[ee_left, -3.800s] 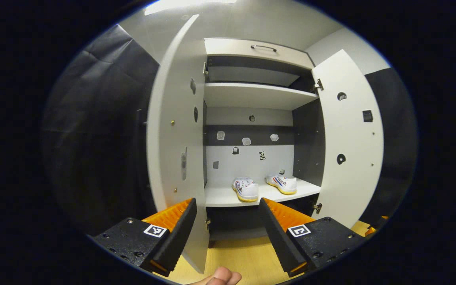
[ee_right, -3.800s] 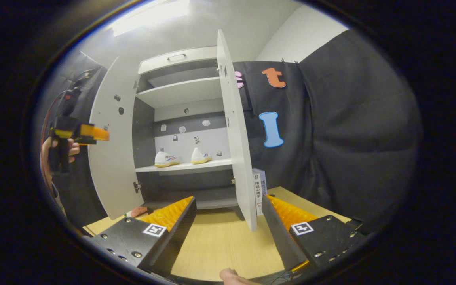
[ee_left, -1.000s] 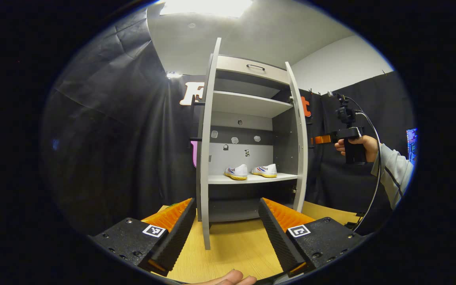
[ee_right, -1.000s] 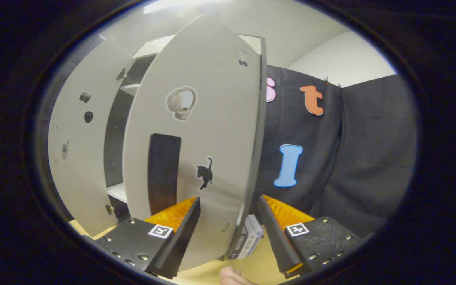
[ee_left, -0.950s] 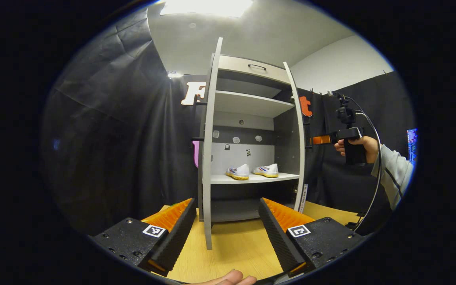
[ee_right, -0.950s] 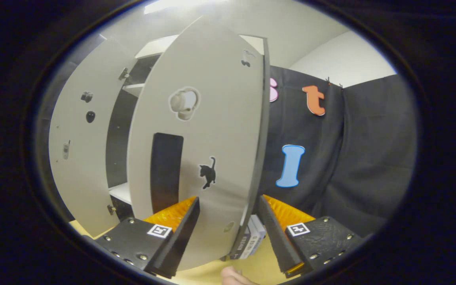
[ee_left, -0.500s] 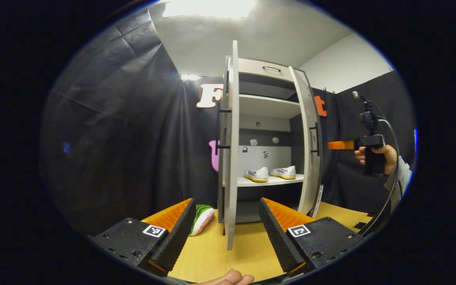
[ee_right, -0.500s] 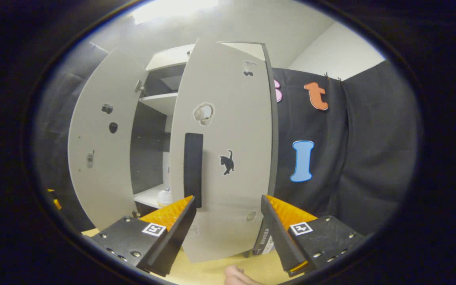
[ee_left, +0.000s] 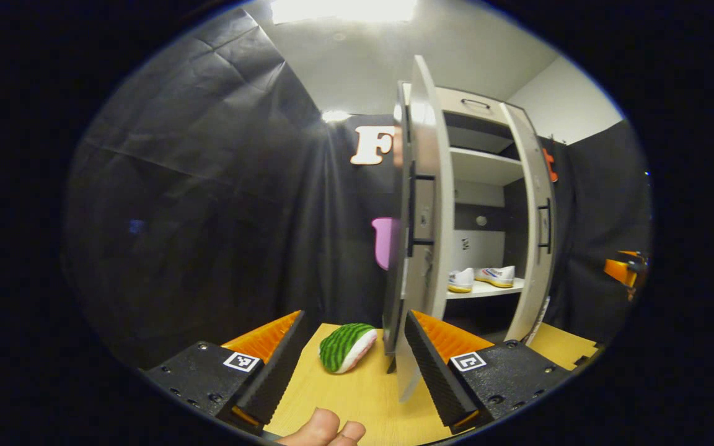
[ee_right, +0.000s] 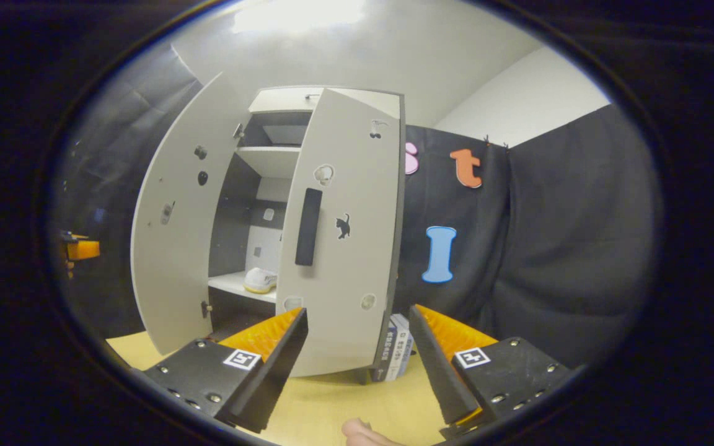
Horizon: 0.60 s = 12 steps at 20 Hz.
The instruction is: Grab one shoe with the right hand and put it into the shoe cabinet, grab the other shoe with the left hand and put it into the shoe cabinet; then close the right door with the right hand and the left door with the left hand.
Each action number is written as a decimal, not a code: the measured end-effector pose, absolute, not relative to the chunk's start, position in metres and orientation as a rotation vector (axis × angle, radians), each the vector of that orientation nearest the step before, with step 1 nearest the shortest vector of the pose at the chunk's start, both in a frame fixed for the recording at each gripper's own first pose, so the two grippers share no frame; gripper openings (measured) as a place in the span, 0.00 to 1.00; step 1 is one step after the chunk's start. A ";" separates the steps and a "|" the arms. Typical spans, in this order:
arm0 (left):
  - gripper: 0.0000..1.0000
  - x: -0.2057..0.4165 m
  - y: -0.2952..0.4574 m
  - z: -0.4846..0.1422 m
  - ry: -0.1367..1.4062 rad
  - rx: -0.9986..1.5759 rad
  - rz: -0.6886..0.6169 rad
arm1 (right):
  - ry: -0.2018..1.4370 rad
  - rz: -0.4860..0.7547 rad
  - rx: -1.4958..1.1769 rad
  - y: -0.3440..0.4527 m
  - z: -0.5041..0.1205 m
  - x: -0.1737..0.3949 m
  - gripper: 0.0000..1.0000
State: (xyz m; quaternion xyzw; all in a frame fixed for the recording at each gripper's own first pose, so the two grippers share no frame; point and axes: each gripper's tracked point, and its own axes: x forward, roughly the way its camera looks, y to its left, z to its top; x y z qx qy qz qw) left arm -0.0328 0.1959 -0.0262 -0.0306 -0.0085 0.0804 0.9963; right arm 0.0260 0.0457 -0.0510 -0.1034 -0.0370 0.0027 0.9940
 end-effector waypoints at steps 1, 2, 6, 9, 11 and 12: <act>0.96 -0.030 0.199 -0.025 -0.004 -0.058 0.163 | -0.081 0.008 -0.212 0.052 -0.059 0.014 0.98; 0.96 -0.022 0.203 -0.020 -0.002 -0.054 0.172 | -0.085 0.025 -0.218 0.059 -0.066 0.003 0.98; 0.96 0.005 0.229 0.025 -0.100 -0.013 0.232 | -0.080 0.032 -0.227 0.057 -0.094 -0.031 0.99; 0.93 0.024 0.230 0.043 -0.086 -0.022 0.215 | -0.069 0.036 -0.135 0.049 -0.113 -0.043 0.98; 0.94 0.035 0.226 0.052 -0.068 -0.023 0.196 | -0.046 0.043 -0.100 0.040 -0.127 -0.044 0.97; 0.96 0.041 0.223 0.056 -0.059 -0.016 0.182 | -0.044 0.041 -0.104 0.035 -0.131 -0.044 0.98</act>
